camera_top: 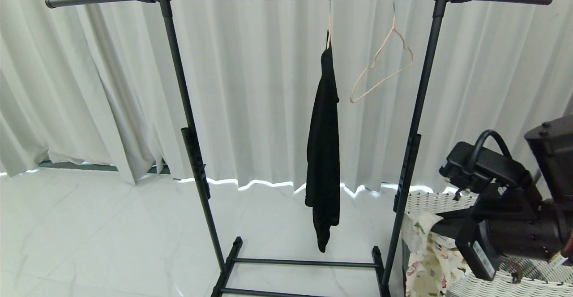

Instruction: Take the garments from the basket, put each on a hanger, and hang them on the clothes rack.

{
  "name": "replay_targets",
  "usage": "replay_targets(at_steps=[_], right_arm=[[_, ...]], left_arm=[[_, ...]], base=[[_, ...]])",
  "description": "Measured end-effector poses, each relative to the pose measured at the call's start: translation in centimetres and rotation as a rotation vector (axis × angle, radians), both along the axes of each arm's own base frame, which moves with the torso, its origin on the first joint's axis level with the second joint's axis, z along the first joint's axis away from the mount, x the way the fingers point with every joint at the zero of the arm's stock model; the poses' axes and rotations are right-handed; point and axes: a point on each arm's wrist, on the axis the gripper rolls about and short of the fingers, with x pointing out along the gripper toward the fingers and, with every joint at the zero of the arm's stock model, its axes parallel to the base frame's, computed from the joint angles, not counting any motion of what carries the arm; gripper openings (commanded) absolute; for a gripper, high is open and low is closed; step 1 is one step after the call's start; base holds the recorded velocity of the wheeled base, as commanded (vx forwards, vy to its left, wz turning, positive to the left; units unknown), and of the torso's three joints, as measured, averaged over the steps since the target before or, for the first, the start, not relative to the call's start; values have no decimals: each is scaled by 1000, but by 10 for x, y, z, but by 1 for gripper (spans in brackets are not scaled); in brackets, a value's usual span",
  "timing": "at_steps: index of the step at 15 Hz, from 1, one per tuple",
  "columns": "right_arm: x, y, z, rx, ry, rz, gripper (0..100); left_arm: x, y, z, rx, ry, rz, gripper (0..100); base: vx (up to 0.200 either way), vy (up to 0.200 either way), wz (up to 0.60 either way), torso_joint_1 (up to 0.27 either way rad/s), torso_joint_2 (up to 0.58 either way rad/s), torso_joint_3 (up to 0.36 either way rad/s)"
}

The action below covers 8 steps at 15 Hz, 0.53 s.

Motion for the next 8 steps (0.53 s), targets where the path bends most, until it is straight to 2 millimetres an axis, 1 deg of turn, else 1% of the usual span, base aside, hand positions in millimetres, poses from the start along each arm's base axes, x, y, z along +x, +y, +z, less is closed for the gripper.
replay_targets(at_steps=[1, 2, 3, 4, 5, 6, 7, 8], right_arm=[[1, 7, 1, 6, 2, 13, 0], [4, 12, 0, 6, 4, 21, 0], [7, 17, -1, 5, 6, 26, 0], [9, 22, -1, 9, 3, 33, 0], [11, 27, -1, 15, 2, 38, 0], [14, 36, 2, 46, -7, 41, 0], [16, 44, 5, 82, -9, 41, 0], [18, 52, 9, 122, -10, 37, 0]], left_arm=[[-1, 0, 0, 2, -12, -42, 100], [0, -1, 8, -7, -38, -80, 100], [2, -2, 23, -26, -75, -111, 100], [7, -3, 43, -45, -112, -129, 100], [14, -5, 68, -62, -147, -142, 100], [26, -8, 98, -76, -188, -159, 100], [39, -12, 125, -88, -217, -191, 100], [50, -18, 146, -99, -237, -241, 100]], base=[[0, 0, 0, 0, 0, 0], [0, 0, 0, 0, 0, 0], [0, 0, 0, 0, 0, 0], [0, 0, 0, 0, 0, 0], [0, 0, 0, 0, 0, 0], [0, 0, 0, 0, 0, 0], [0, 0, 0, 0, 0, 0], [0, 0, 0, 0, 0, 0]])
